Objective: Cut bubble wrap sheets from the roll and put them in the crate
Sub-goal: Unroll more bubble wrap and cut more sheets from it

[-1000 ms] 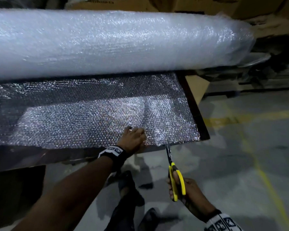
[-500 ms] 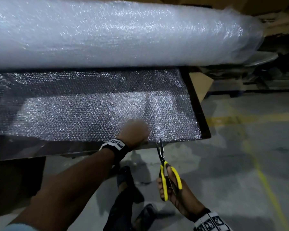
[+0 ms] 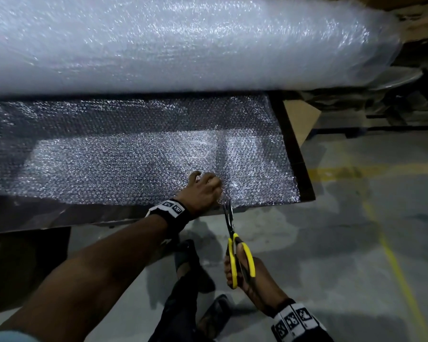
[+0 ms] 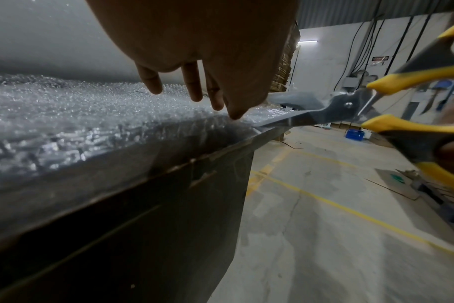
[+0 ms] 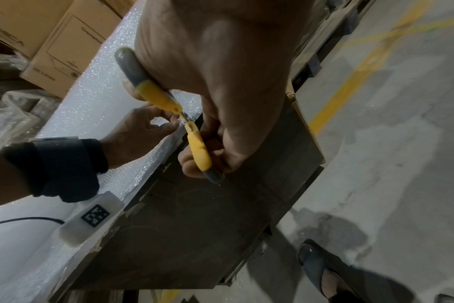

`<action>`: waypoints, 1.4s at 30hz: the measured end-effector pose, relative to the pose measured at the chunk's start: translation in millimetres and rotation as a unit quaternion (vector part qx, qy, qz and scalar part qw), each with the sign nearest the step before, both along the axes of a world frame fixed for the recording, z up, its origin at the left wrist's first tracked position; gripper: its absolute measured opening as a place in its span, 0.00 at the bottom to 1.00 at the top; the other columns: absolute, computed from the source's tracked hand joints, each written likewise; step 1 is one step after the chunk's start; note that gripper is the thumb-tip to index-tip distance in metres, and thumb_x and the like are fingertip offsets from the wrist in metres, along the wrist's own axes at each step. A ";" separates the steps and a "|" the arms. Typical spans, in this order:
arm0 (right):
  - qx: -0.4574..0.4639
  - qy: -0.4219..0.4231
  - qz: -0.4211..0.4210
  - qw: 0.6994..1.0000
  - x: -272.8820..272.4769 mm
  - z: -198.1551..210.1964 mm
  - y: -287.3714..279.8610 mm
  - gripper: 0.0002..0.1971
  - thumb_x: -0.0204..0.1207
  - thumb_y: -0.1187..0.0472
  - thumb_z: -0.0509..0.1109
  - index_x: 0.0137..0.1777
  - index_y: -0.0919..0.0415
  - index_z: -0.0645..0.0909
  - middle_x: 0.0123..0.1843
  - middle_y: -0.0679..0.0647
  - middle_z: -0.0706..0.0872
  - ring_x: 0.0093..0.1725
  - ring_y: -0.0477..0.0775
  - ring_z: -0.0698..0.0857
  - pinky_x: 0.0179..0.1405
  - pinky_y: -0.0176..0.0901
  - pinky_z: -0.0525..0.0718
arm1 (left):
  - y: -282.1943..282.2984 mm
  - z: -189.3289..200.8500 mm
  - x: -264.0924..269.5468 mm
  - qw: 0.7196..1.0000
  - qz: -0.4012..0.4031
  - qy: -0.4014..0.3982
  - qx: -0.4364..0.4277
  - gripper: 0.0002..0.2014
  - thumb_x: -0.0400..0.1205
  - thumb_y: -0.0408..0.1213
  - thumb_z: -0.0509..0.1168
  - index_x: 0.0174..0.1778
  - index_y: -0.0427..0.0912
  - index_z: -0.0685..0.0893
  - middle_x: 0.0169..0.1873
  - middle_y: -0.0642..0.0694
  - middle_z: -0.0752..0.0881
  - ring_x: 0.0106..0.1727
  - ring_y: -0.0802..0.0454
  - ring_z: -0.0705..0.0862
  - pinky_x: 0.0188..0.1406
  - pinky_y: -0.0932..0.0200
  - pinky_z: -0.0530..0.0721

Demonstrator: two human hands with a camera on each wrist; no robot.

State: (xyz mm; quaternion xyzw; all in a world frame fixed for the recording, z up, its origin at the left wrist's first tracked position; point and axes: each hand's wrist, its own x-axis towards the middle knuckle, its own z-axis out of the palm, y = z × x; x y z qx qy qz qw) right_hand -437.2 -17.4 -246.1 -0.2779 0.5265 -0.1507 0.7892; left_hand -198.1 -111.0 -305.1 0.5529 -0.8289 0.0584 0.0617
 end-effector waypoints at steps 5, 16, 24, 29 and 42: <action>-0.015 0.002 -0.030 0.999 1.6 -7.4 -5.3 0.26 0.72 0.41 0.71 0.51 0.68 0.83 0.39 0.61 0.82 0.35 0.56 0.80 0.40 0.49 0.78 | 3.2 -9.2 -4.2 1.000 0.016 0.005 -0.020 0.15 0.72 0.45 0.77 0.50 0.43 0.88 0.56 0.41 0.85 0.61 0.40 0.78 0.56 0.33 0.81; -0.051 0.074 0.000 0.996 1.5 -18.1 -14.4 0.29 0.67 0.38 0.76 0.44 0.69 0.85 0.33 0.60 0.80 0.31 0.56 0.78 0.31 0.45 0.78 | 12.1 -16.7 -9.4 0.998 0.020 0.037 -0.052 0.13 0.76 0.46 0.66 0.50 0.43 0.85 0.56 0.41 0.84 0.61 0.39 0.80 0.58 0.37 0.77; -0.043 0.141 -0.019 0.989 4.8 -26.9 -23.1 0.17 0.84 0.61 0.71 0.34 0.67 0.86 0.27 0.62 0.80 0.21 0.54 0.76 0.20 0.39 0.72 | 14.8 -19.3 -16.5 0.997 0.029 0.032 -0.063 0.09 0.78 0.38 0.61 0.49 0.41 0.84 0.53 0.40 0.84 0.59 0.38 0.81 0.55 0.36 0.79; -0.043 0.165 -0.006 0.985 2.6 -34.1 -27.0 0.16 0.83 0.67 0.71 0.32 0.70 0.86 0.26 0.64 0.79 0.19 0.55 0.75 0.18 0.37 0.71 | 19.4 -20.3 -17.6 0.996 0.041 0.055 -0.059 0.10 0.79 0.41 0.61 0.47 0.41 0.84 0.52 0.40 0.85 0.55 0.38 0.84 0.55 0.38 0.78; -0.074 0.166 0.041 0.983 10.6 -16.3 -38.5 0.26 0.73 0.41 0.76 0.33 0.67 0.83 0.26 0.61 0.79 0.23 0.57 0.78 0.23 0.42 0.77 | 22.4 -16.1 -24.3 0.996 0.070 0.058 -0.022 0.08 0.78 0.39 0.71 0.49 0.42 0.82 0.52 0.42 0.84 0.55 0.39 0.81 0.54 0.39 0.77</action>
